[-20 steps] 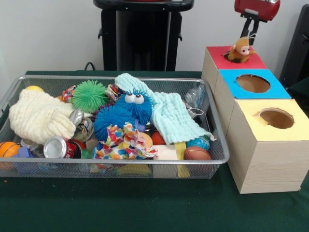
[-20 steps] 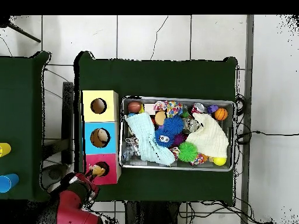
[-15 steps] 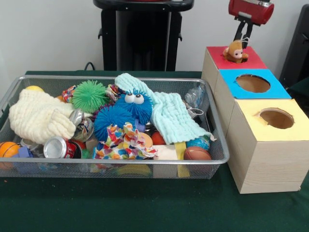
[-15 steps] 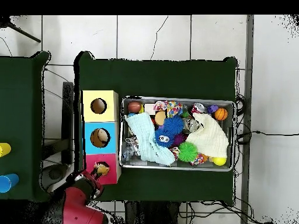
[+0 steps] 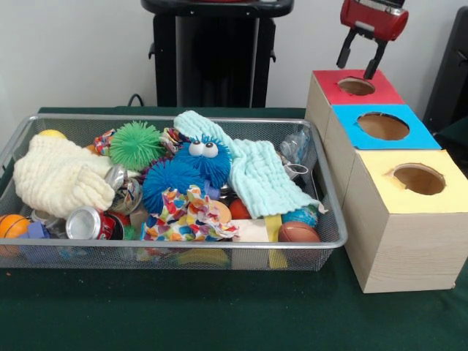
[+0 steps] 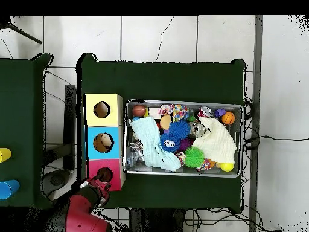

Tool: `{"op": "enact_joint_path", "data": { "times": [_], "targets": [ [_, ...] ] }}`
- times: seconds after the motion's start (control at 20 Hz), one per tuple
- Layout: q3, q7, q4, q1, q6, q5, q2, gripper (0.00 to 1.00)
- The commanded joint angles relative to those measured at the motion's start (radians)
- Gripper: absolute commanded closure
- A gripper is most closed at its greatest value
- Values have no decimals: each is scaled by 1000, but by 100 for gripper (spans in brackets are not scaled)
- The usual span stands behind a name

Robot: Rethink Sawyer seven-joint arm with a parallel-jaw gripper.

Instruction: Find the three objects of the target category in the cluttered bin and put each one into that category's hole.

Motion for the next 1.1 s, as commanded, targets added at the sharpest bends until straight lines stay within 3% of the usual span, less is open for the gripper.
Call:
{"op": "enact_joint_path", "data": {
  "times": [0.05,0.25,0.4,0.65,0.85,1.1],
  "targets": [
    [-116,276,-106,39,288,-25,-29,0],
    [-152,184,-130,-3,314,-65,-54,0],
    [-123,111,-115,-67,272,-82,-82,0],
    [29,-61,-36,-286,115,-148,-142,0],
    [125,-112,-2,-442,3,-253,-163,0],
    [165,-111,1,-564,-57,-410,-166,0]
  ]
}}
